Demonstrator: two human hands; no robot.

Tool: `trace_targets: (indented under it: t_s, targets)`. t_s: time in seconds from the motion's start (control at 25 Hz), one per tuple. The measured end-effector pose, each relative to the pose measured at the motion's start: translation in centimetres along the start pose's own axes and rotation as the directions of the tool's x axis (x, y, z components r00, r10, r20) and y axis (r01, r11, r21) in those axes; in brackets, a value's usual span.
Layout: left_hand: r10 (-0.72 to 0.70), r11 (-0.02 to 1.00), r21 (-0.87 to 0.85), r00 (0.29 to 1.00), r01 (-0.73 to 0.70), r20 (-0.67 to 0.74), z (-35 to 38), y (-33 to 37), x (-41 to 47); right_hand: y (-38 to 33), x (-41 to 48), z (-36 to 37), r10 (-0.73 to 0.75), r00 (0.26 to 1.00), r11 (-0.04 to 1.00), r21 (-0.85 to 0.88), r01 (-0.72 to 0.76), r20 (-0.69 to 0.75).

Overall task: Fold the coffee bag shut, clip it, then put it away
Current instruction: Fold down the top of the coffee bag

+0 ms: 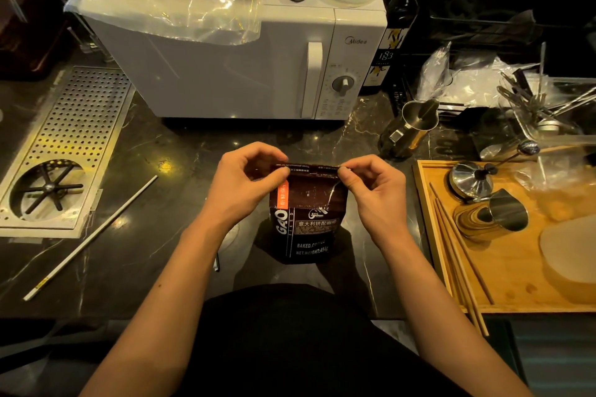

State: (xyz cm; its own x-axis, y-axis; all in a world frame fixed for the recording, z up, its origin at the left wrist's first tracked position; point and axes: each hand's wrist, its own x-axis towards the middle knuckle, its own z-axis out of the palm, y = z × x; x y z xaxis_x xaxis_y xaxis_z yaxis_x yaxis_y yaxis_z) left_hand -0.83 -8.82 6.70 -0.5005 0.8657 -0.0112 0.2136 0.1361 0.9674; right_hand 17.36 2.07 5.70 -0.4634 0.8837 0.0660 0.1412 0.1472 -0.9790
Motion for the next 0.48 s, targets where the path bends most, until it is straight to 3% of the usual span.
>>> trace_targets:
  t_s: [0.08, 0.2, 0.48]
  targets:
    - [0.067, 0.993, 0.089, 0.994, -0.075, 0.087, 0.6, 0.5, 0.0, -0.1, -0.1, 0.0, -0.012, 1.000, 1.000, 0.001, 0.012, 0.015]
    - [0.161, 0.967, 0.188, 0.985, -0.170, 0.060, 1.7, 0.6, 0.1, -0.2, -0.6, -0.2, -0.028, 0.999, 0.999, -0.016, 0.028, 0.038]
    - [0.242, 0.952, 0.182, 0.969, -0.248, 0.057, 2.3, 0.8, 0.2, -0.6, -1.1, -0.1, -0.147, 0.981, 0.979, -0.125, 0.163, 0.129]
